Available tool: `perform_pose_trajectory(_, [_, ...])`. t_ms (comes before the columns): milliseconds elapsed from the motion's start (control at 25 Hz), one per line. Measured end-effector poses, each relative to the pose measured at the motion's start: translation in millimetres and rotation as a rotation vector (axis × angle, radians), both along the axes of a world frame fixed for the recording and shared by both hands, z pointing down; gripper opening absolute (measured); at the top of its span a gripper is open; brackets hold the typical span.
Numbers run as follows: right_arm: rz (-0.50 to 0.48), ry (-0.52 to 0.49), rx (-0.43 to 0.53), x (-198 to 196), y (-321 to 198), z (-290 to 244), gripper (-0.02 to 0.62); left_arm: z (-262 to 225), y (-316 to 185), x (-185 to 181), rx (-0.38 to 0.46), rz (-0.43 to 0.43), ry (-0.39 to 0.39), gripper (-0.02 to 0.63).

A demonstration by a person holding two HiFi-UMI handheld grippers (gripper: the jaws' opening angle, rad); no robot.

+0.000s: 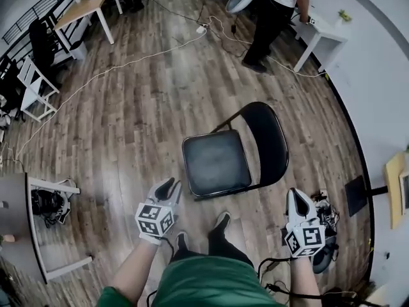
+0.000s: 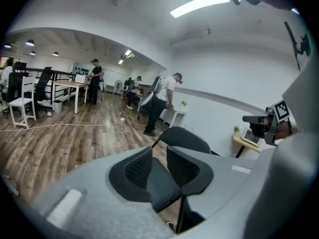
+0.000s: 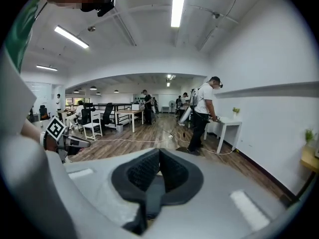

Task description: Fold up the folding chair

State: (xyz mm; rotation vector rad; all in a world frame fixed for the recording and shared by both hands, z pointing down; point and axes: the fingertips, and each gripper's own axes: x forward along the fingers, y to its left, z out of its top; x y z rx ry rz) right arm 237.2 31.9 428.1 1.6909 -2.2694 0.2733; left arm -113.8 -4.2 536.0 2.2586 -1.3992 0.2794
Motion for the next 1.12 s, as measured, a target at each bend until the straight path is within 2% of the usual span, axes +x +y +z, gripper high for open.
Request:
perform_pose_trajectory(120, [-0.063,0.006,-0.051,11.0,-31.4,27.2,0.003,42.3,-14.9,-1.5,-0.079,-0.052,-0.009,0.11])
perform_pose_trajectory(240, [-0.09,-0.005,-0.107,26.1,-60.2,53.0,0.003,85.4,-23.8,-6.0,-0.169,-0.11,0.033,0.156])
perform_pose_trajectory(360, [-0.063,-0.046,-0.16,44.2,-85.8,72.9,0.003,128.6,-27.8,-12.9,-0.267,-0.156,0.124,0.23])
perform_pose_trajectory(440, [-0.034,-0.063,-0.187,51.7,-103.4,83.5,0.045,158.9,-32.3,-21.3,-0.329,-0.178,0.195,0.262])
perform_pose_trajectory(680, [0.039,0.014,-0.266,80.7,-148.6,130.1,0.077,275.2,-48.8,-36.6,-0.518,-0.19,0.297,0.267])
perform_pose_trajectory(840, [0.072,0.046,-0.322,90.0,-166.7,157.6,0.141,354.6,-65.2,-30.2,-0.633,-0.146,0.349,0.278])
perform_pose_trajectory(960, [0.096,0.066,-0.356,94.9,-175.2,175.3,0.158,405.4,-71.5,-21.4,-0.715,-0.076,0.346,0.294])
perform_pose_trajectory(1040, [0.111,0.071,-0.364,97.8,-184.9,184.1,0.158,432.4,-77.1,-16.9,-0.749,-0.045,0.356,0.308])
perform_pose_trajectory(1120, [0.115,0.061,-0.381,94.5,-195.6,195.2,0.19,454.9,-89.0,-15.1,-0.762,-0.031,0.371,0.326])
